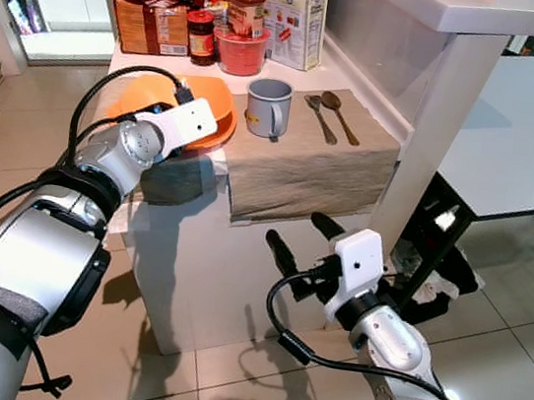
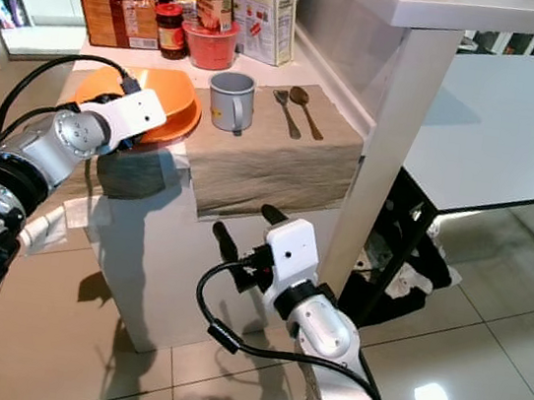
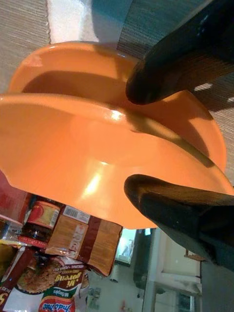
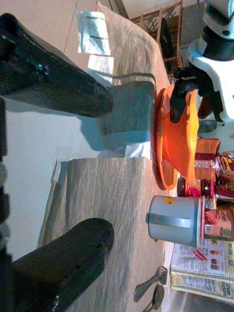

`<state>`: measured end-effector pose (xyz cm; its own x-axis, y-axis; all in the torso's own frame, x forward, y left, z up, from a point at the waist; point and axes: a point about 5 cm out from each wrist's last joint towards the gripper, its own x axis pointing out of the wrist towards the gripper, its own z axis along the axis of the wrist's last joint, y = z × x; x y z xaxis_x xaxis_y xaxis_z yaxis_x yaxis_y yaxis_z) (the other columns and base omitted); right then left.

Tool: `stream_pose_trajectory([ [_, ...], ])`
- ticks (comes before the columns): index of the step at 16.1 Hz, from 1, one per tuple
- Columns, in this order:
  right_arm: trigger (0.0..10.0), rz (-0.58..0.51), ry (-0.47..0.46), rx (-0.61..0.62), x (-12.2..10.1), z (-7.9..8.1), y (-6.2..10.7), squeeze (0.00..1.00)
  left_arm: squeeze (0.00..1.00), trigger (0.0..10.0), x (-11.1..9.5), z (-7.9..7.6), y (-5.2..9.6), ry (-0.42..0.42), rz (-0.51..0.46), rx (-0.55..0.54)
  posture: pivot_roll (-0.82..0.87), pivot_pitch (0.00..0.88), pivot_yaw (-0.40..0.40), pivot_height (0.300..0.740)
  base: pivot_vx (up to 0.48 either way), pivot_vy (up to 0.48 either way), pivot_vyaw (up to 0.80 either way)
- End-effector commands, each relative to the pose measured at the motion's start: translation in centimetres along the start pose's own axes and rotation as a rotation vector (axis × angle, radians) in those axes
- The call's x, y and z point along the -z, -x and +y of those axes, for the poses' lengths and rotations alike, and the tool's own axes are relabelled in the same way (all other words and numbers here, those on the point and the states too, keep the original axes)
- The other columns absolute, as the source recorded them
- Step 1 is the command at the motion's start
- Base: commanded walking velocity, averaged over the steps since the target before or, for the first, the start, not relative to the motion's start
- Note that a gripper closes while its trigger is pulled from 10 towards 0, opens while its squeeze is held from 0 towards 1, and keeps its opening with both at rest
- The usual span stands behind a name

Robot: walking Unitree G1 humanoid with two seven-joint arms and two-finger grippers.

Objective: Setting the table

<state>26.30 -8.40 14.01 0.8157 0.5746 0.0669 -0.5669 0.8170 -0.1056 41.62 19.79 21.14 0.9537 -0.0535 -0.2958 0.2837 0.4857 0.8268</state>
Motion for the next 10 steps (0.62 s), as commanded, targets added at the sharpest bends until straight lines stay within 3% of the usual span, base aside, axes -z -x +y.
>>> stream_pose_trajectory([
  [1,10.0,-0.005,-0.005,-0.020,-0.3,0.4,0.0,0.00,0.00,10.0,-0.1,0.4,0.1,0.038,-0.012,-0.018,-0.13,0.000,0.075,0.736,0.000,0.000,0.00],
  [3,10.0,-0.021,0.002,0.010,-0.5,-0.1,0.2,0.00,0.00,10.0,-0.5,0.9,0.2,0.105,-0.057,-0.010,-0.13,0.000,0.080,0.736,0.000,0.000,0.00],
  [5,10.0,-0.007,0.000,0.013,-0.2,-0.6,0.5,0.00,0.00,10.0,-0.5,0.2,0.3,0.178,-0.137,0.054,-0.09,0.000,0.051,0.736,0.000,0.000,0.00],
  [8,10.0,0.018,0.005,-0.020,0.5,-0.5,0.3,0.00,0.00,10.0,0.0,-0.4,0.6,0.175,-0.189,0.124,-0.05,0.000,0.029,0.736,0.000,0.000,0.00],
  [10,10.0,0.009,0.006,-0.024,0.5,-0.6,-0.2,0.00,0.00,10.0,0.9,0.6,1.3,0.255,-0.242,0.113,-0.02,0.000,0.022,0.736,0.000,0.000,0.00],
])
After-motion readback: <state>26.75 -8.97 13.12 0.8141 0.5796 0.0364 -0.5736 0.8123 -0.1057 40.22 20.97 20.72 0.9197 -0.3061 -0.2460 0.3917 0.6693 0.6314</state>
